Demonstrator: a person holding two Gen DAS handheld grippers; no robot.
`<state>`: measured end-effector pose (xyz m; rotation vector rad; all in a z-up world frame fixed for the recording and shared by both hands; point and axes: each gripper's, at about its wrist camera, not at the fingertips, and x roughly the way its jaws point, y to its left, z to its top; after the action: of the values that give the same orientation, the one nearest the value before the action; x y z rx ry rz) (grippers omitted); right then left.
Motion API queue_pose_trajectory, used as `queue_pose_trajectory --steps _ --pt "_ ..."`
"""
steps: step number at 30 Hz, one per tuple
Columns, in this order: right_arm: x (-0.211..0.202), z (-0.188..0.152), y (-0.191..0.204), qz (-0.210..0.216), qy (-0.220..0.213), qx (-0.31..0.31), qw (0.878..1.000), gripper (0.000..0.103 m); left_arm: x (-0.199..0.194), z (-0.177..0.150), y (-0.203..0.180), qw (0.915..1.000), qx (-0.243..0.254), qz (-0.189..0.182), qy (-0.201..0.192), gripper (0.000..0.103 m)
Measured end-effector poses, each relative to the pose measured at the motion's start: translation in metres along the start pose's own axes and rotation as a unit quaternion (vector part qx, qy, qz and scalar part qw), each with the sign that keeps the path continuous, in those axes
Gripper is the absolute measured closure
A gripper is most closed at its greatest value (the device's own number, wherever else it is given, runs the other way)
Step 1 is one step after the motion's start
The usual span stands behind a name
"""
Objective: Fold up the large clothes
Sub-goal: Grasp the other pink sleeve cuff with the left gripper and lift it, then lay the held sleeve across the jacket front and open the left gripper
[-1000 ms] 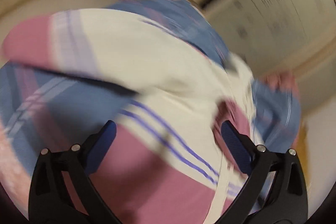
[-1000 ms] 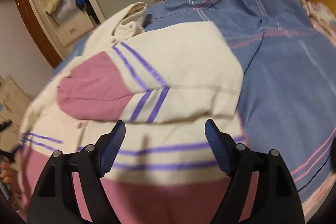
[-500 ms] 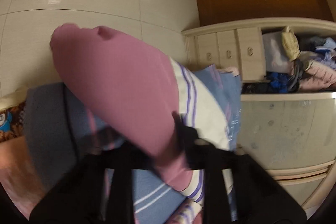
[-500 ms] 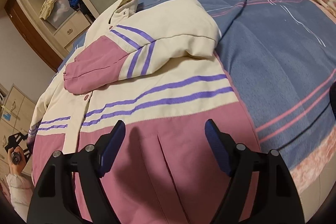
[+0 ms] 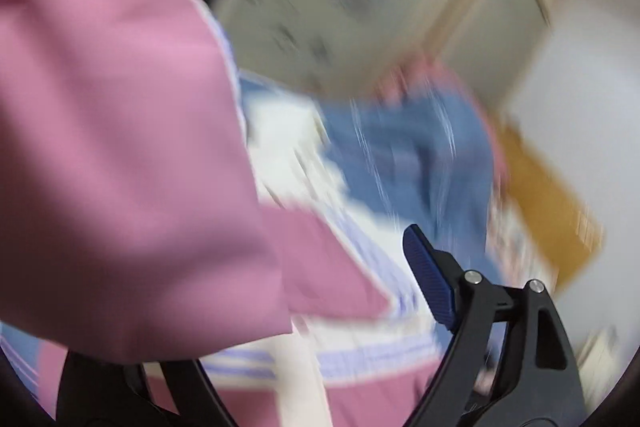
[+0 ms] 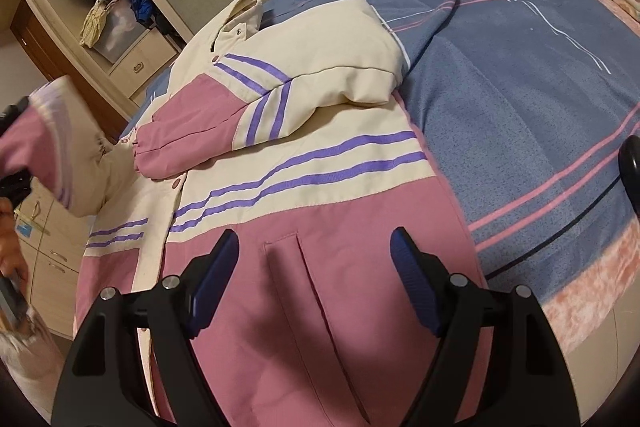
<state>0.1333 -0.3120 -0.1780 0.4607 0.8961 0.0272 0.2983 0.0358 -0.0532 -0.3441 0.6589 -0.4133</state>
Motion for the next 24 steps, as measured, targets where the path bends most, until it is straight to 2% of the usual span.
queue_pose_trajectory --steps 3,5,7,9,13,17,19,22,23,24 --pt "-0.007 0.0 -0.012 -0.008 -0.006 0.009 1.0 0.02 0.025 -0.033 -0.039 0.9962 0.071 -0.009 0.05 0.018" --pt "-0.009 0.002 -0.019 -0.013 -0.007 0.011 1.0 0.02 0.024 -0.049 -0.044 0.9944 0.09 0.004 0.056 0.017" --pt "-0.01 0.003 -0.024 -0.009 -0.009 0.015 1.0 0.02 0.015 -0.058 -0.039 0.9949 0.088 0.014 0.048 0.015" --pt "-0.009 0.006 -0.025 0.006 -0.01 0.023 1.0 0.02 0.004 -0.054 -0.021 0.997 0.062 0.029 0.037 0.012" --pt "-0.003 0.016 -0.015 0.066 0.001 0.035 0.997 0.02 -0.008 -0.08 0.017 0.9964 -0.014 0.075 0.038 0.011" --pt "0.022 0.032 0.008 0.115 0.028 0.043 0.992 0.02 0.014 -0.075 0.063 0.9866 -0.052 0.142 0.06 0.011" --pt "0.038 0.038 0.025 0.104 0.037 0.024 0.994 0.02 0.031 -0.082 0.084 0.9802 -0.071 0.168 0.078 0.011" --pt "0.066 0.043 0.055 0.09 0.054 -0.01 0.994 0.021 0.045 -0.094 0.117 0.966 -0.115 0.204 0.109 0.011" --pt "0.072 0.046 0.065 0.086 0.058 -0.024 0.994 0.039 0.046 -0.096 0.125 0.9647 -0.125 0.207 0.105 0.011" --pt "0.077 0.047 0.076 0.069 0.063 -0.044 0.995 0.063 0.045 -0.098 0.131 0.9644 -0.134 0.207 0.098 0.011"
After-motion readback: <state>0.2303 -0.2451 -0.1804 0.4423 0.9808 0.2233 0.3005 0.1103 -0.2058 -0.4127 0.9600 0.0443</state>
